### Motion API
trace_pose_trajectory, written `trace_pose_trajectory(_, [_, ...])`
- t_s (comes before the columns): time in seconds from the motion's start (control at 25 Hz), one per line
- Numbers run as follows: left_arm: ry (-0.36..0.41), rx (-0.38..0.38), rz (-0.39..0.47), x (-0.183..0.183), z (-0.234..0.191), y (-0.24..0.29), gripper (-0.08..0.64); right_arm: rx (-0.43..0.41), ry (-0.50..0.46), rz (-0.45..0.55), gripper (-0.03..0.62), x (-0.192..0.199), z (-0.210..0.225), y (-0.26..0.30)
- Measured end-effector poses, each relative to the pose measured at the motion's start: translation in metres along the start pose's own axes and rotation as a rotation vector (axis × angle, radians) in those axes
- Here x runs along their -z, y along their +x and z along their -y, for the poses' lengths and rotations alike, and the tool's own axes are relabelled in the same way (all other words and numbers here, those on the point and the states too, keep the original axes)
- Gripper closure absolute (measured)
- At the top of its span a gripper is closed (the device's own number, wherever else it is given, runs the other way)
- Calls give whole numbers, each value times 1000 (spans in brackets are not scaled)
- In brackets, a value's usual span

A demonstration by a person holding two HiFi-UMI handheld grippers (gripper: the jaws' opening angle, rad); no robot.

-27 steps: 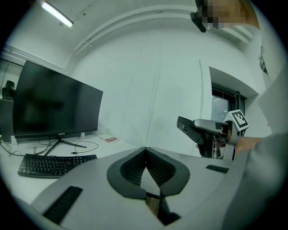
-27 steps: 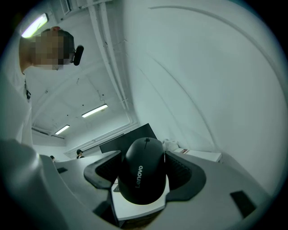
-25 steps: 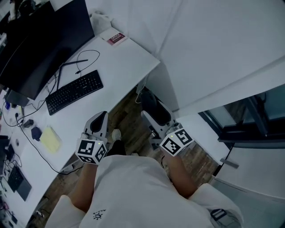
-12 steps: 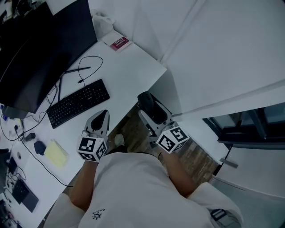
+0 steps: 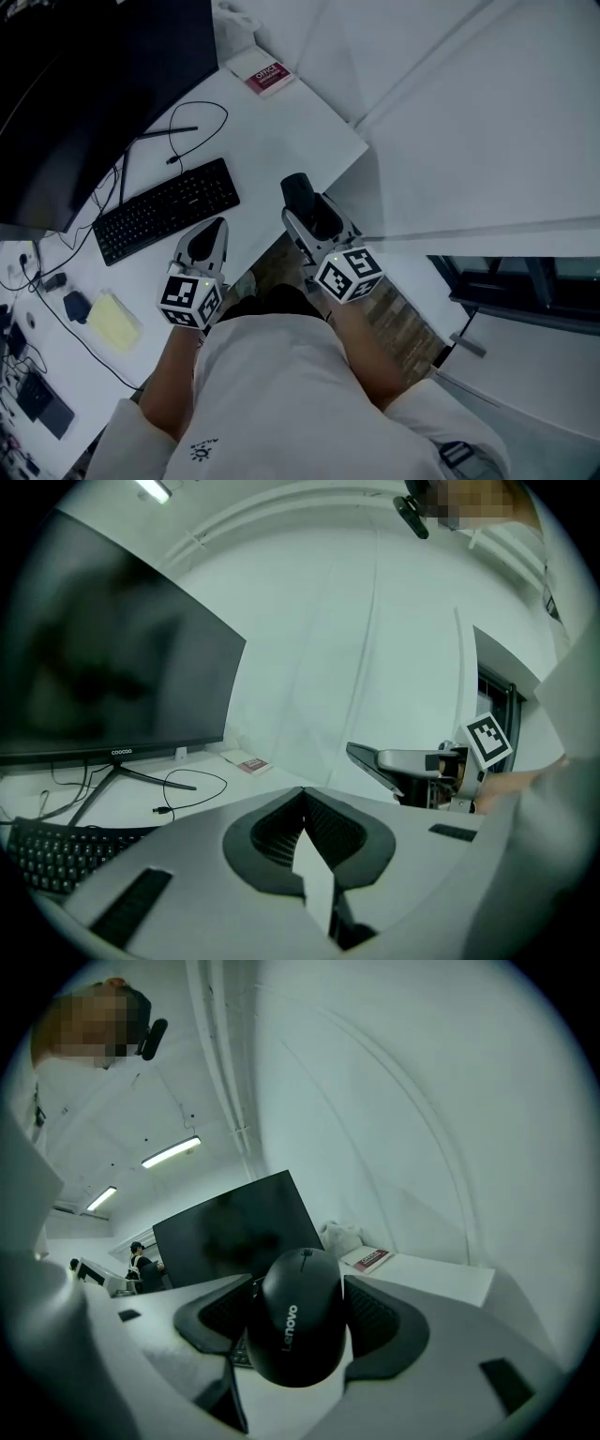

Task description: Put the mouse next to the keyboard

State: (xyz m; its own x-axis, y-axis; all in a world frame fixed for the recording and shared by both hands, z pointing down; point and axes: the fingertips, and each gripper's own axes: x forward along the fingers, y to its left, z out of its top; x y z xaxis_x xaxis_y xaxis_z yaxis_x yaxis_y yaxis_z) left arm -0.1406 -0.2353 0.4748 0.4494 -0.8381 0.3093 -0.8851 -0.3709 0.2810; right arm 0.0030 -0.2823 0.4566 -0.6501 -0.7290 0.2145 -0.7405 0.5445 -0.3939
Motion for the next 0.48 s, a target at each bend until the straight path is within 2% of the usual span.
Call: trace_pose_trajectory(0.48, [-53, -124, -21, 9, -16, 18, 549, -71, -38, -119, 281, 20, 18, 48])
